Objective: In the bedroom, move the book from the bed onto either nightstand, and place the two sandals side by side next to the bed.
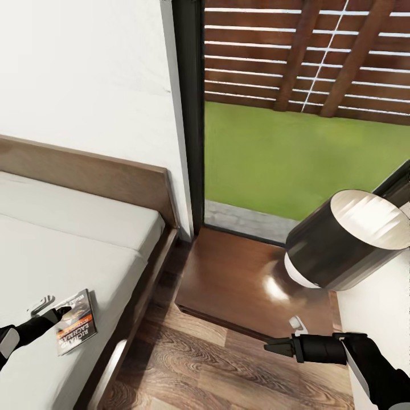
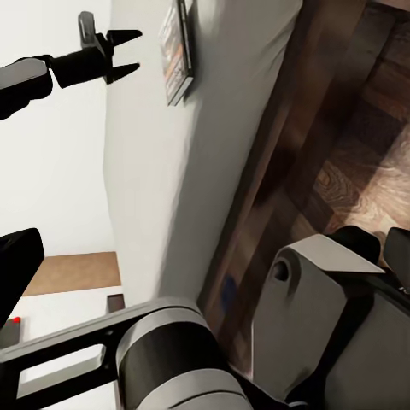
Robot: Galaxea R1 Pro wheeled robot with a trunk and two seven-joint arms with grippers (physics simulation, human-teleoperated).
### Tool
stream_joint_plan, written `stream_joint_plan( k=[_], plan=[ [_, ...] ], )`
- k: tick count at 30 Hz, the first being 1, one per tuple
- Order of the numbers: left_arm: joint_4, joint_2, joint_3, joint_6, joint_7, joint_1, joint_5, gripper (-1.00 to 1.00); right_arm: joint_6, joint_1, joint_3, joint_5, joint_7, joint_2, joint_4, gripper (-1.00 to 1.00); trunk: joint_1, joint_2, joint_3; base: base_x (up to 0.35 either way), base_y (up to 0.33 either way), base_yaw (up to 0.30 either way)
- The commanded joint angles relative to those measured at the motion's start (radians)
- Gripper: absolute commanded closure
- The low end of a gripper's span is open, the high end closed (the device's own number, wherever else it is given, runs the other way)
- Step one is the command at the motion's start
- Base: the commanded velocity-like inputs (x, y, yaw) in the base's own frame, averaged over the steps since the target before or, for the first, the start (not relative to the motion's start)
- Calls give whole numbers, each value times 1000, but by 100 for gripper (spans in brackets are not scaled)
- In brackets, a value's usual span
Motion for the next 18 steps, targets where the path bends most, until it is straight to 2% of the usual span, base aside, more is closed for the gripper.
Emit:
stream_joint_plan(
  k=[1, 4, 5, 11, 15, 16, 18],
  plan=[
    [-1, 0, 8, 9, -14, -1, -2, -100, 11, 0, 0, -1, 3, 0, 0, -100, -4, 7, 3, 0, 0, 0],
    [-1, 0, 8, 9, -77, -1, -4, -100, 11, 0, 0, -1, 3, 0, 0, -100, -15, 28, 12, 0, 0, 0],
    [-1, 1, 7, 11, -134, -1, -6, -100, 11, 0, 0, -1, 3, 0, -1, -100, -19, 35, 15, 0, 0, 0],
    [-2, 1, 6, 14, -184, -1, -9, -100, 11, 0, 0, -1, 3, 0, 0, -100, -42, 77, 34, 0, 0, 0],
    [-1, 1, 5, 28, -286, -1, -11, -100, 11, 0, 0, -1, 3, 0, 0, -100, -58, 105, 46, 0, 0, 0],
    [-1, 1, 4, 52, -343, -1, -13, -100, 11, 0, 0, -1, 3, 0, 0, -100, -61, 112, 50, 0, 0, 0],
    [-1, 1, 3, 64, -369, -1, -14, -100, 11, 0, 0, -1, 3, 0, -1, -100, -69, 126, 56, 0, 0, 0]
  ],
)
